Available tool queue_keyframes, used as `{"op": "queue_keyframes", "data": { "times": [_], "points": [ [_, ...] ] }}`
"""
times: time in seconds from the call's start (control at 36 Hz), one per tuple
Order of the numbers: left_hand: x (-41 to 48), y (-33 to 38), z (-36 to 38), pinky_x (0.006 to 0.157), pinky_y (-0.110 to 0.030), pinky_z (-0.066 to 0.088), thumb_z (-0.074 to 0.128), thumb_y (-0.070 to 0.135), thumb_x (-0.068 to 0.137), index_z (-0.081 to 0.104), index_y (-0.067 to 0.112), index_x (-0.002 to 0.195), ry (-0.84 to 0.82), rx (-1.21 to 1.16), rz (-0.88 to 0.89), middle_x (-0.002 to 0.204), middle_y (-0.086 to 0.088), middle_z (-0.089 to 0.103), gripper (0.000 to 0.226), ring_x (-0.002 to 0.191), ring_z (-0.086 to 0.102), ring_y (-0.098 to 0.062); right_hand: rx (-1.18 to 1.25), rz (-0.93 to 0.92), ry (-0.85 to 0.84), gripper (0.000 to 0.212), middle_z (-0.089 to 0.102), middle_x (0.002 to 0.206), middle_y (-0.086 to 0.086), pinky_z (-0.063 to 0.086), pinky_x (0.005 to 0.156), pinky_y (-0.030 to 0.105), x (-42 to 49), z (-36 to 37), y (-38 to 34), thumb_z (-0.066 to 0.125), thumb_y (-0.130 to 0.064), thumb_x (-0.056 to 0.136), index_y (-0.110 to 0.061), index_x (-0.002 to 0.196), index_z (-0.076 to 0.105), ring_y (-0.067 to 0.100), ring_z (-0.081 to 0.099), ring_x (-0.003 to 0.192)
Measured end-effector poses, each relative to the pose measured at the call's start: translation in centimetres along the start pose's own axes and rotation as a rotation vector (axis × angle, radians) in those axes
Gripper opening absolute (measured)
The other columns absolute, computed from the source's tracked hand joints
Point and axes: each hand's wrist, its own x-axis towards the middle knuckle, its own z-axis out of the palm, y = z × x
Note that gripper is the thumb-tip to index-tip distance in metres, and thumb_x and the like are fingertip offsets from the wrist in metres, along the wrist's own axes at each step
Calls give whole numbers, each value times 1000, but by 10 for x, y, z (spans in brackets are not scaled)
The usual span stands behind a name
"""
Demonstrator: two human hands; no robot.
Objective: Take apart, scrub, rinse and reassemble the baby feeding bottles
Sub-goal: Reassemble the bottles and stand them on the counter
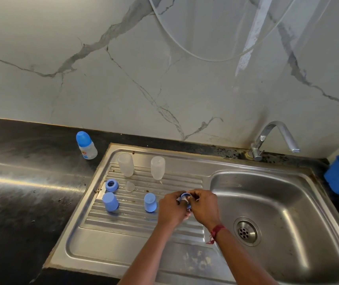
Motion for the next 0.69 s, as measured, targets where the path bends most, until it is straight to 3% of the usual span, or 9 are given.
{"op": "queue_keyframes", "data": {
  "times": [0.08, 0.19, 0.31, 0.44, 0.58, 0.69],
  "points": [
    [1, 1, 0, 65, -40, 63, 49, 2, 91, 66, 33, 83, 10, -17, -33, 71, -7, 73, 36, 60, 72, -22, -61, -66, 64, 22, 65, 69, -2, 41, 57, 9, -1, 7, 5, 63, -2, 86, -14, 69, 69, 4, 57, 62],
    [-1, -4, 0, 68, -42, 60, 47, 3, 98, 67, 13, 97, -17, -128, -99, 80, -13, 71, 23, 62, 68, -21, -74, -58, 90, 19, 60, 71, -2, 39, 58, 13, -3, 14, 11, 60, 1, 83, -10, 69, 66, 5, 53, 63],
    [-3, -6, -1, 68, -41, 60, 44, 15, 104, 62, 16, 98, -21, -137, -110, 82, -13, 70, 19, 64, 66, -18, -39, -20, 12, 16, 69, 81, -5, 51, 70, 18, 1, 14, 11, 62, -8, 89, -17, 84, 75, 8, 63, 74],
    [5, -12, 1, 68, -29, 55, 40, 23, 106, 63, 21, 105, 114, 200, 86, 84, 4, 70, 23, 74, 68, -10, 15, 3, -14, 20, 65, 91, -3, 57, 79, 36, 2, 15, 7, 58, -19, 97, -23, 90, 75, 14, 68, 80],
    [6, -16, 7, 69, -42, 54, 46, 12, 100, 64, 16, 102, 189, 316, 181, 84, -1, 73, 19, 76, 67, -20, -10, -32, 22, 19, 66, 84, -5, 52, 74, 26, 0, 11, 0, 59, -8, 92, -18, 86, 74, 12, 64, 79],
    [6, -16, 10, 66, -36, 50, 45, 13, 100, 64, 16, 99, 242, 332, 222, 83, 1, 71, 19, 74, 63, -18, -50, -44, 71, 19, 64, 88, -2, 44, 73, 19, -3, 12, -2, 58, -5, 91, -13, 89, 75, 14, 60, 81]
  ]
}}
